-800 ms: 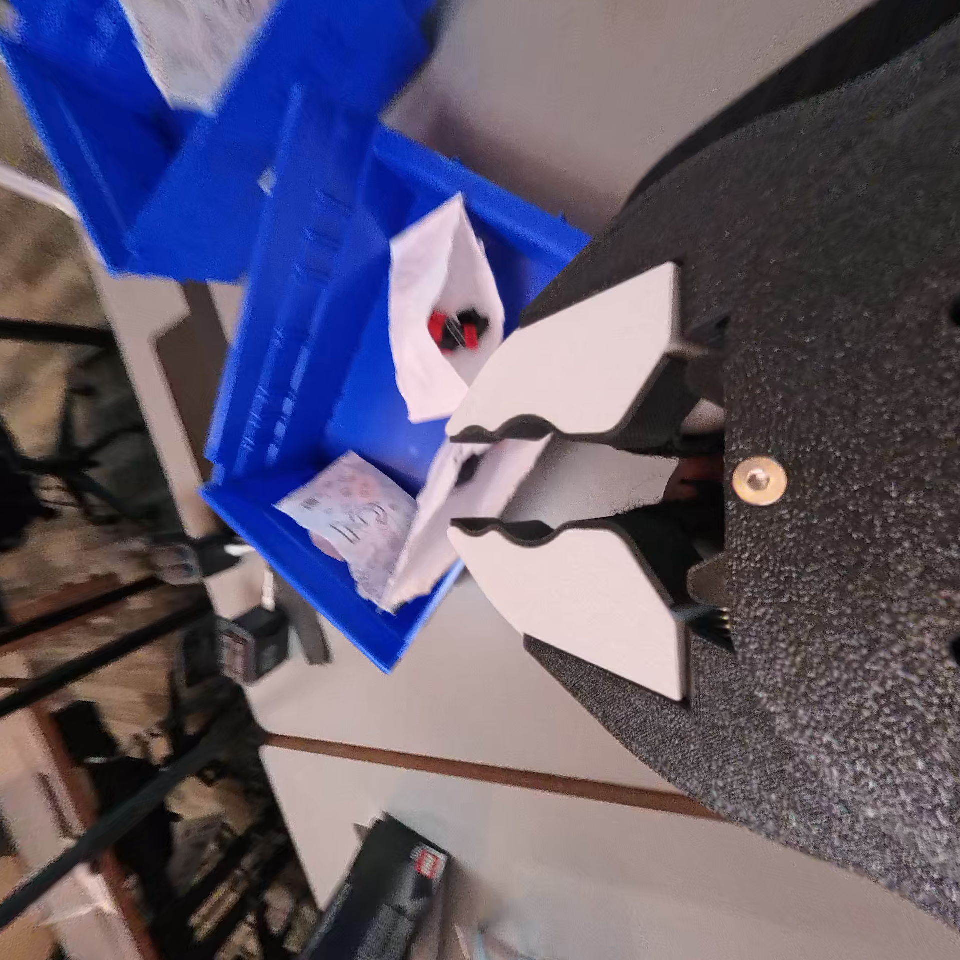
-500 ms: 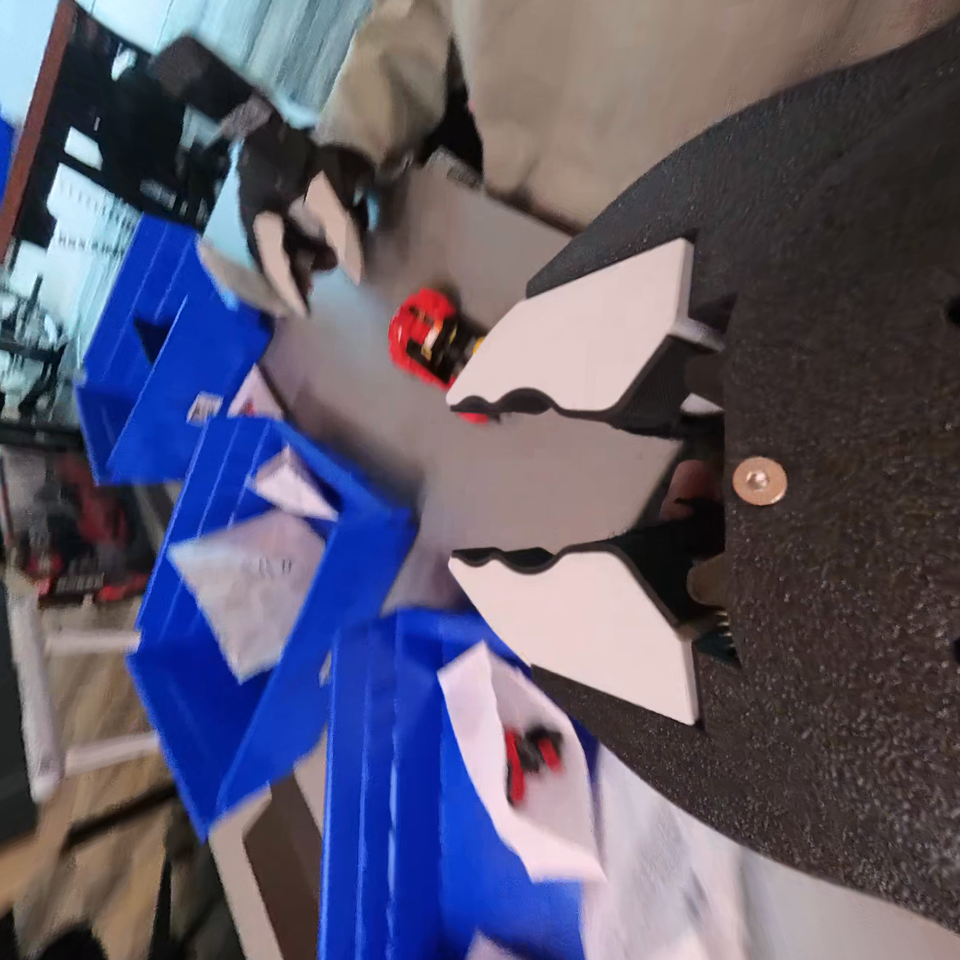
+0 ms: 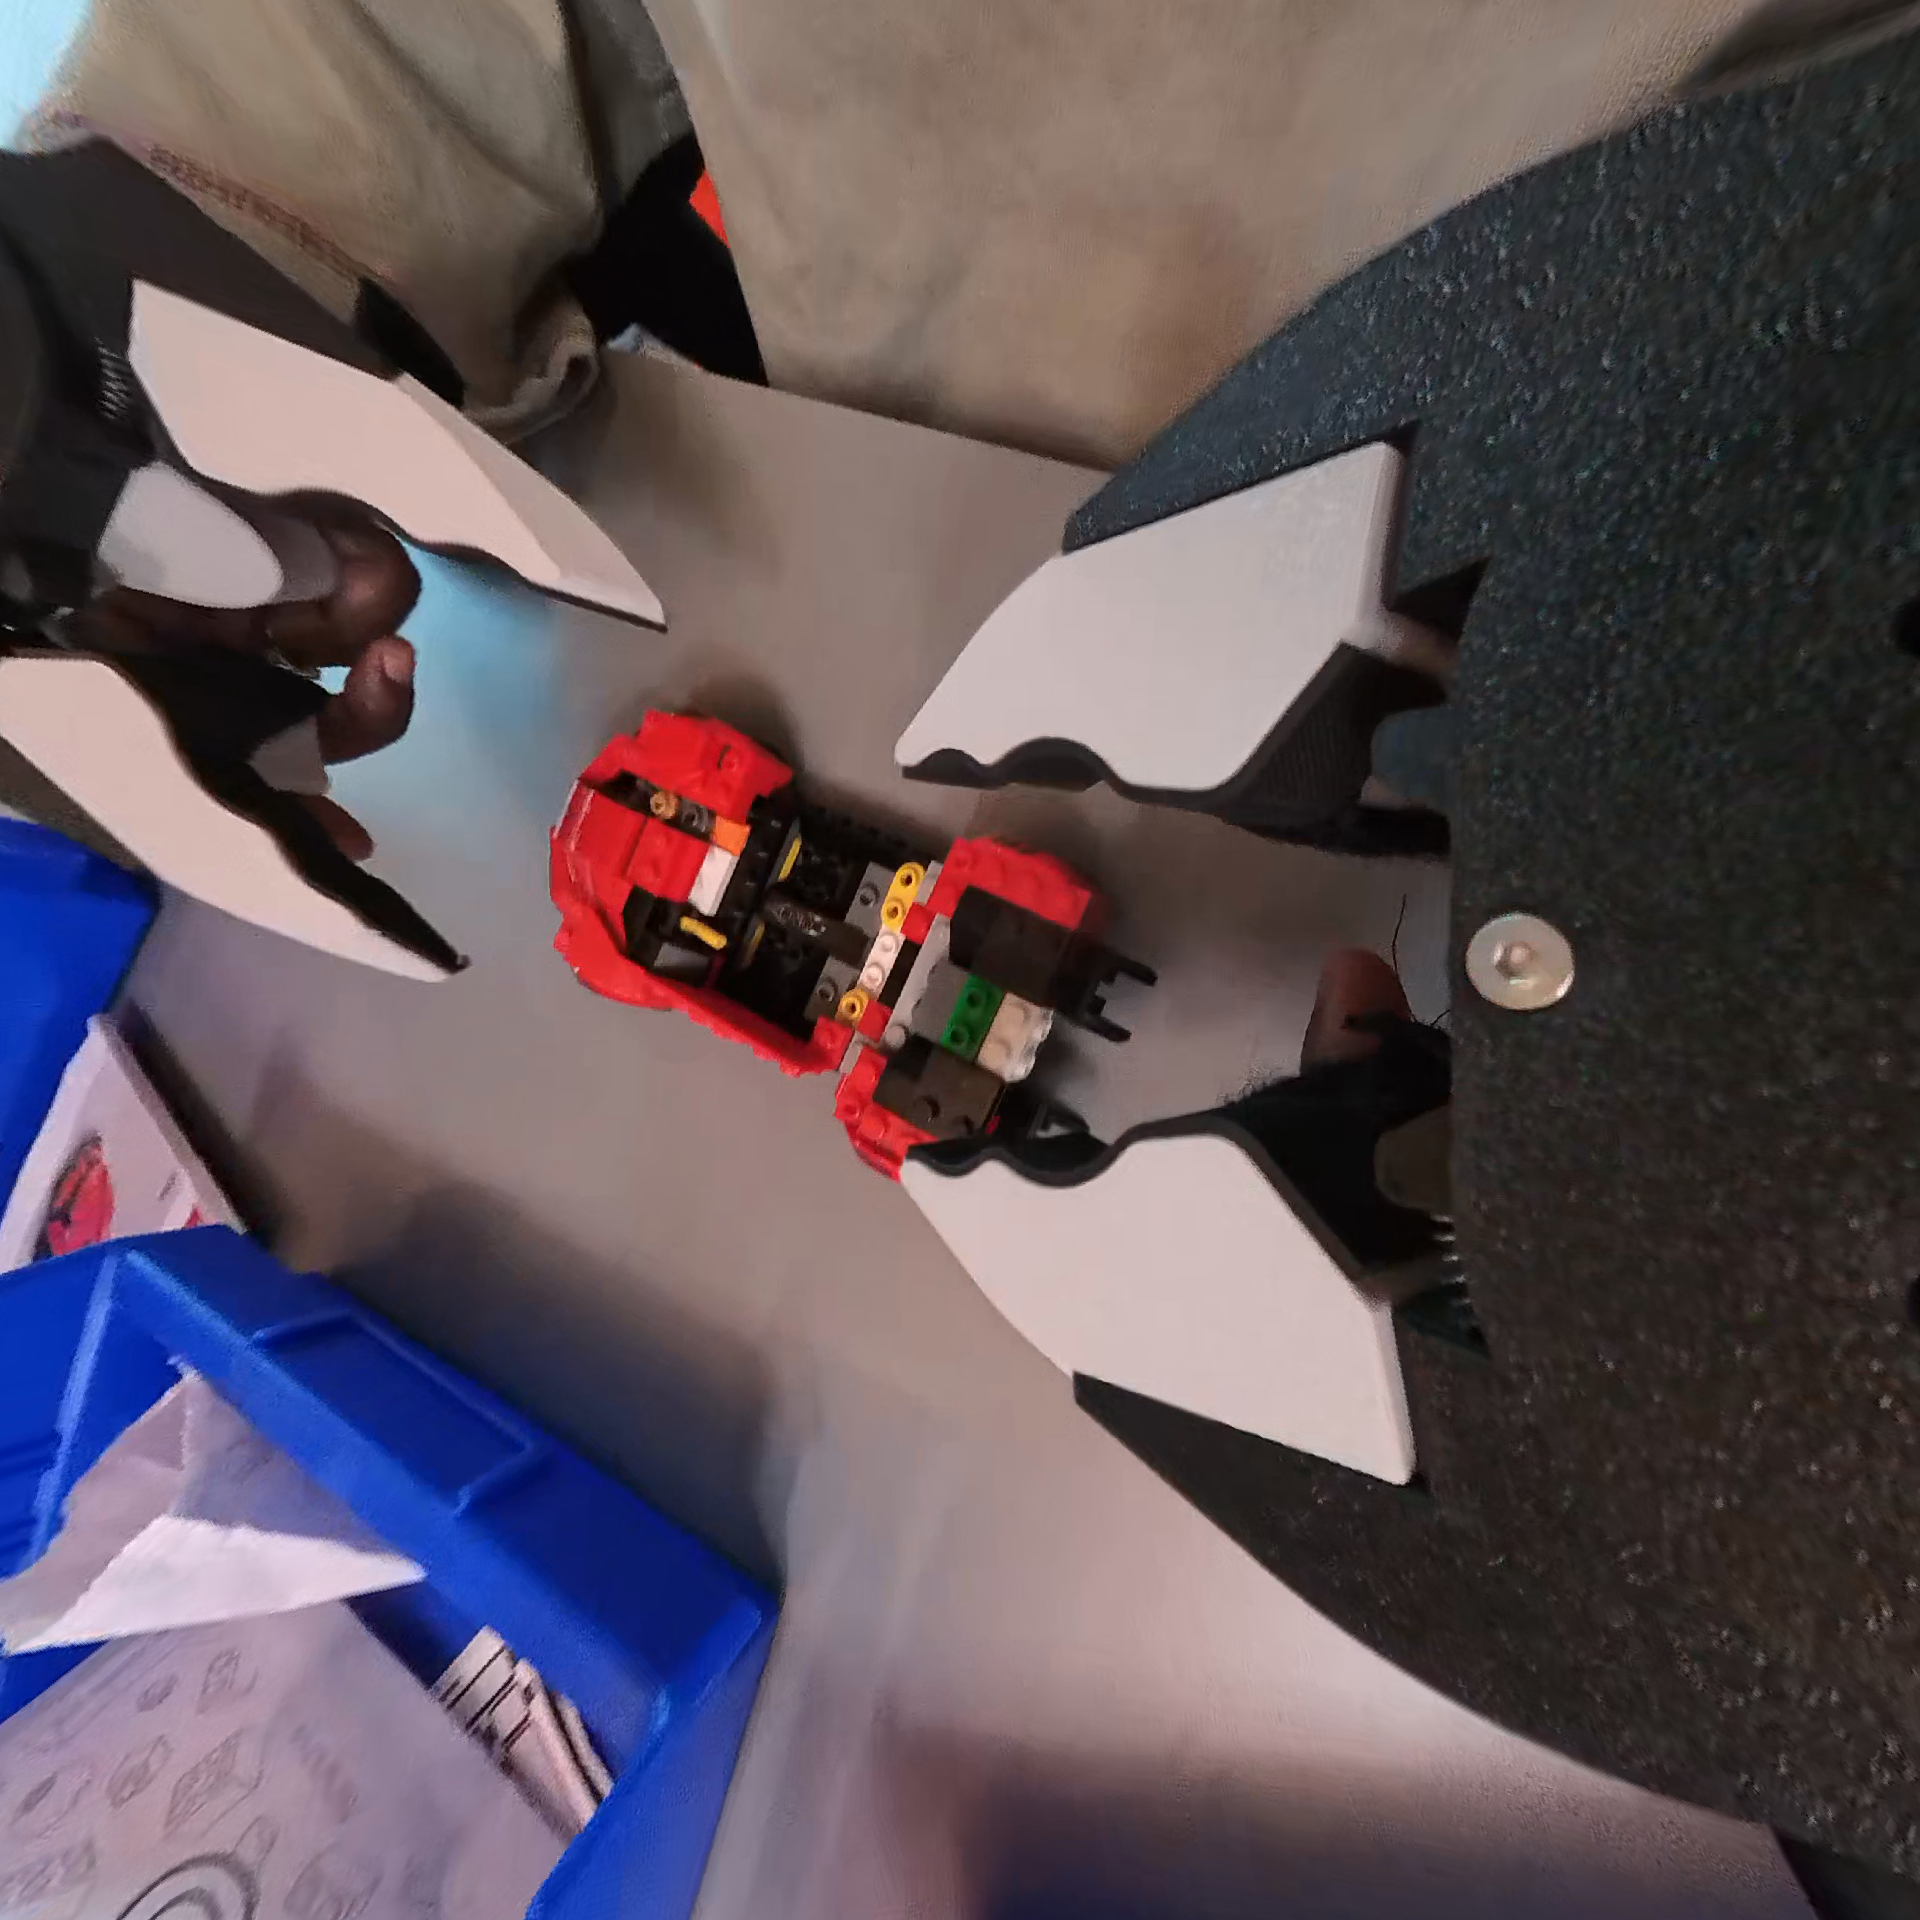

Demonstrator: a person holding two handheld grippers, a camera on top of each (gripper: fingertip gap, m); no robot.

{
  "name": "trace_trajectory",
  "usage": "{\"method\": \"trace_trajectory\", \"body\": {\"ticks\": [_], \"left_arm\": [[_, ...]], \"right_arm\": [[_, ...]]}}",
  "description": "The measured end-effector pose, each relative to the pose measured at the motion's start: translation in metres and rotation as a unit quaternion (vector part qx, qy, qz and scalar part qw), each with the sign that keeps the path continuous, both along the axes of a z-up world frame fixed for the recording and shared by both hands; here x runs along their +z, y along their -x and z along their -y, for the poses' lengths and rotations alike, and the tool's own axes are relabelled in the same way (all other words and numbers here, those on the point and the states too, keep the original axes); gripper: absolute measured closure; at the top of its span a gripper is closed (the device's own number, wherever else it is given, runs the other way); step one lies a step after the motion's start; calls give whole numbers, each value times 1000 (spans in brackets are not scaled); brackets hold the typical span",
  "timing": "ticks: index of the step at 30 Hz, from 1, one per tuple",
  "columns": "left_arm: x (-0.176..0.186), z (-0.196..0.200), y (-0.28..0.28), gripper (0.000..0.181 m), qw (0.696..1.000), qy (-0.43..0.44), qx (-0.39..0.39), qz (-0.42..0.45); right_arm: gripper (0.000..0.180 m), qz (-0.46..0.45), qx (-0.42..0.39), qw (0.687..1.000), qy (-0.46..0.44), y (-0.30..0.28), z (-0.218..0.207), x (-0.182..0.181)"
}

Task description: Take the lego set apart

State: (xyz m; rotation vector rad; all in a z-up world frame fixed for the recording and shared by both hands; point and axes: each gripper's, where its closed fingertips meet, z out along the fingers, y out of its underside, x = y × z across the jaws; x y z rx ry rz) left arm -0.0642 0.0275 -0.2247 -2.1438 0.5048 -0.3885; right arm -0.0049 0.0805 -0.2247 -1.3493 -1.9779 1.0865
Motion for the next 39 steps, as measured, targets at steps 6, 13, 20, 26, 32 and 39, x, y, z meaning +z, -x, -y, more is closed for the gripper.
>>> {"method": "trace_trajectory", "body": {"ticks": [6,13,20,26,32,39], "left_arm": [[0,-1,2,115,1000,-6,-10,8],[-12,-5,4,113,1000,-3,-12,-19],[-15,-7,3,121,1000,-11,-9,1],[-5,-13,2,128,998,-43,6,36],[-5,-26,5,139,998,-49,31,21],[-19,-34,14,160,995,-55,53,-69]], "right_arm": [[95,37,29,999,-21,2,2,-26],[104,65,40,996,-36,-1,-1,-32],[103,40,63,997,-16,15,-6,6],[129,108,105,983,-107,41,-9,-6],[158,175,149,960,-159,52,1,-23],[176,163,124,971,-127,54,8,-29]]}}
